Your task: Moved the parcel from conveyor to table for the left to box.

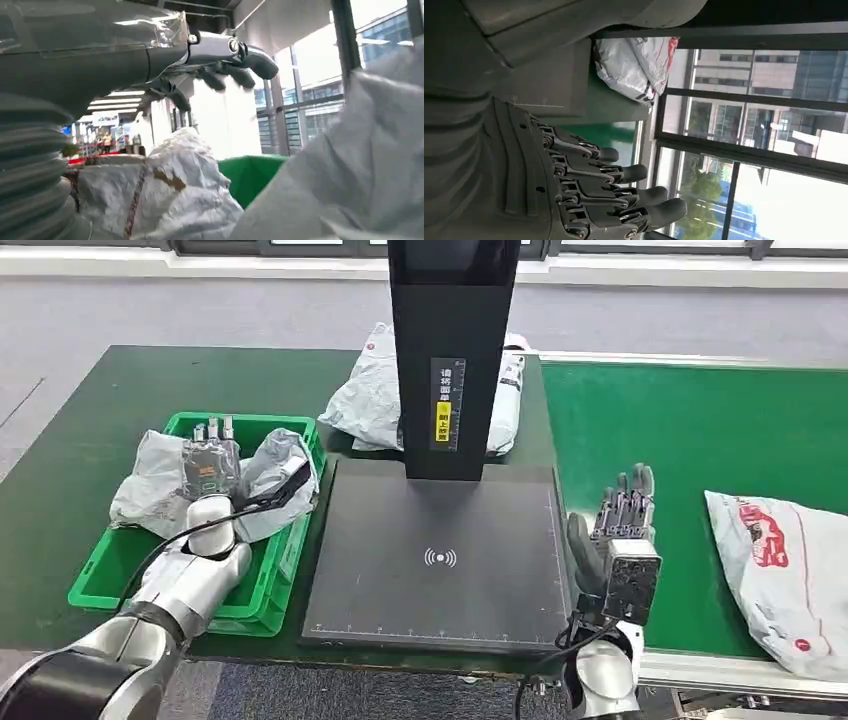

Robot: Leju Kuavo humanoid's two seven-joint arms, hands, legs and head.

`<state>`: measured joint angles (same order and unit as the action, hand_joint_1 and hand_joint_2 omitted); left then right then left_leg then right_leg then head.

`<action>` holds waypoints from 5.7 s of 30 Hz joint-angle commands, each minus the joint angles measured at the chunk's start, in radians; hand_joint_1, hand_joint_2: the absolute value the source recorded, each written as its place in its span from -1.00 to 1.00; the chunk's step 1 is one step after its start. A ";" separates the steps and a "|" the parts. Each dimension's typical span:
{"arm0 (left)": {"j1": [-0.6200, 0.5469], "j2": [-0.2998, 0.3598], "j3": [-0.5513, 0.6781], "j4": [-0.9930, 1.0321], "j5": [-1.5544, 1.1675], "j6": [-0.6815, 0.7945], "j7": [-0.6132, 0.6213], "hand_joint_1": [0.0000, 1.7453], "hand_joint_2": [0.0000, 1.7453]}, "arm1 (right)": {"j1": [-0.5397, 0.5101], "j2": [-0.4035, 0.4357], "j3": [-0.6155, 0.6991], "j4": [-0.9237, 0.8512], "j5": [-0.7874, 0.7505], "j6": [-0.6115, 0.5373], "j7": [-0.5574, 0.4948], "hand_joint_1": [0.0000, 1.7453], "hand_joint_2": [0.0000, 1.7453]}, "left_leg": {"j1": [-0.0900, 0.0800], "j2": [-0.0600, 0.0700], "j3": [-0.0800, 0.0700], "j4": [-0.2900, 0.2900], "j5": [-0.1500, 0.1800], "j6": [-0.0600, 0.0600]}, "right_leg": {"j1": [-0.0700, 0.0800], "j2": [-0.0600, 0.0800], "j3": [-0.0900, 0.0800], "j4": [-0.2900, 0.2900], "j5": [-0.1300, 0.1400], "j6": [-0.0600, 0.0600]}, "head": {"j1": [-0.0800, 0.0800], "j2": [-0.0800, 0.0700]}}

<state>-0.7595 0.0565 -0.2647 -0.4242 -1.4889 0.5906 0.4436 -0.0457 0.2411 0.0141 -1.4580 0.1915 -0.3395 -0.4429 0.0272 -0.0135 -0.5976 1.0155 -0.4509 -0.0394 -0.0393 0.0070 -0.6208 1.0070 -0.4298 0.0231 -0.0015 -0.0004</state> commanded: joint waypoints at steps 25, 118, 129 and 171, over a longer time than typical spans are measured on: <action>0.014 -0.260 0.476 -0.190 1.060 0.092 -1.133 -1.00 1.00 | -0.083 -0.077 0.007 0.228 -0.134 0.011 -0.059 -1.00 1.00 | 0.001 -0.001 0.003 -0.001 0.000 0.002 | 0.002 -0.003 0.005 -0.002 0.000 -0.003 | 0.000 0.000; 0.254 -0.328 0.071 -0.347 1.167 -0.179 -1.092 -1.00 1.00 | -0.168 -0.086 -0.074 0.255 0.562 -0.251 0.115 1.00 1.00 | -0.002 0.008 0.004 -0.001 -0.003 0.004 | 0.000 0.004 0.003 -0.001 0.001 -0.004 | 0.000 0.000; 0.249 -0.321 0.098 -0.394 1.187 -0.202 -1.126 -1.00 1.00 | -0.141 -0.097 0.207 0.157 0.530 -0.159 0.117 1.00 1.00 | -0.001 0.004 0.000 0.000 -0.002 0.003 | 0.000 0.002 0.000 0.001 0.000 -0.002 | 0.000 0.000; 0.166 -0.307 0.022 -0.313 1.238 -0.179 -1.110 -1.00 1.00 | -0.177 -0.148 0.469 0.404 0.497 0.188 0.219 -1.00 1.00 | -0.001 -0.002 0.000 0.000 -0.001 0.003 | 0.000 -0.003 0.002 0.000 -0.001 -0.001 | 0.000 0.000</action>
<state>-0.5482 -0.2865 -0.2045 -0.7973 -0.2571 0.4101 -0.6672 -0.2187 0.1369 0.4765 -1.0220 0.6966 -0.1518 -0.2239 0.0265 -0.0161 -0.6001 1.0165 -0.4514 -0.0384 -0.0400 0.0046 -0.6209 1.0074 -0.4301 0.0244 -0.0015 -0.0004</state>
